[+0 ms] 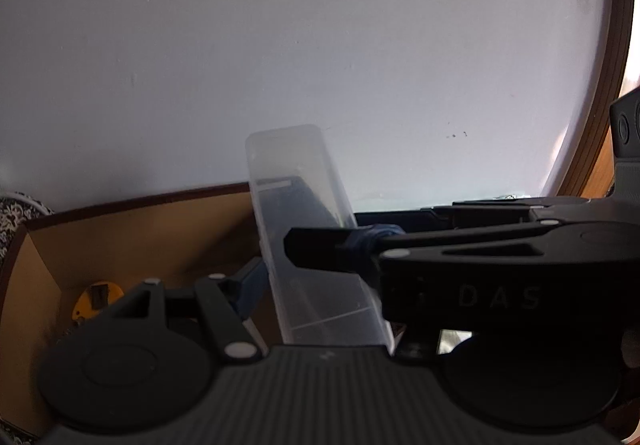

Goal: Organize rigid objects
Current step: 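Lower the container into the box and open the right gripper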

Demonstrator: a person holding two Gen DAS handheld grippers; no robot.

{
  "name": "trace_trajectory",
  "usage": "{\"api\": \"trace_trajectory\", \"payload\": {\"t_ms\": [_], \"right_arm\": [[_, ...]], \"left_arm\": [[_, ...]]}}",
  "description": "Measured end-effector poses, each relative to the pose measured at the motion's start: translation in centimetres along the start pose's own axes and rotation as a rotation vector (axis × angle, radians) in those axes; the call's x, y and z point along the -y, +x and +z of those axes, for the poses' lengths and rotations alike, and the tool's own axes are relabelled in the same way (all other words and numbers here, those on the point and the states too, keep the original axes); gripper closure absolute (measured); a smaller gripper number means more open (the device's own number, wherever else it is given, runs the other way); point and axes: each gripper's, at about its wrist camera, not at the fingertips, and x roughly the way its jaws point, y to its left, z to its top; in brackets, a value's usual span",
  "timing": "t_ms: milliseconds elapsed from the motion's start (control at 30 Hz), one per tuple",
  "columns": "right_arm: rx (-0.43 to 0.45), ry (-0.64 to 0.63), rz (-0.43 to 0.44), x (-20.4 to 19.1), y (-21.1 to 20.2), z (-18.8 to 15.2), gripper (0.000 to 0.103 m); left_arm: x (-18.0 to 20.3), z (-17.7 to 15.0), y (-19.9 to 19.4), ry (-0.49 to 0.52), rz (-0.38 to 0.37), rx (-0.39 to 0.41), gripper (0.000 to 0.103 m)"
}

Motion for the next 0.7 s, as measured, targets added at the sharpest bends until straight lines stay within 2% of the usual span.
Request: {"api": "trace_trajectory", "payload": {"t_ms": [200,367,567,700], "right_arm": [[-0.173,-0.026,-0.035,0.6,3.9,0.8,0.072],[-0.296,-0.070,-0.074,0.2,5.8,1.1,0.072],[-0.355,-0.048,-0.095,0.9,7.7,0.3,0.072],[-0.319,-0.051,-0.110,1.0,7.9,-0.4,0.073]], "left_arm": [[-2.2,0.1,4.2,-0.094,-0.038,-0.122,0.046],[-3.1,-0.7,5.7,-0.133,-0.048,-0.192,0.046],[-4.0,-1.4,6.9,-0.167,-0.061,-0.251,0.046],[-4.0,-1.7,7.0,-0.162,-0.057,-0.247,0.046]]}}
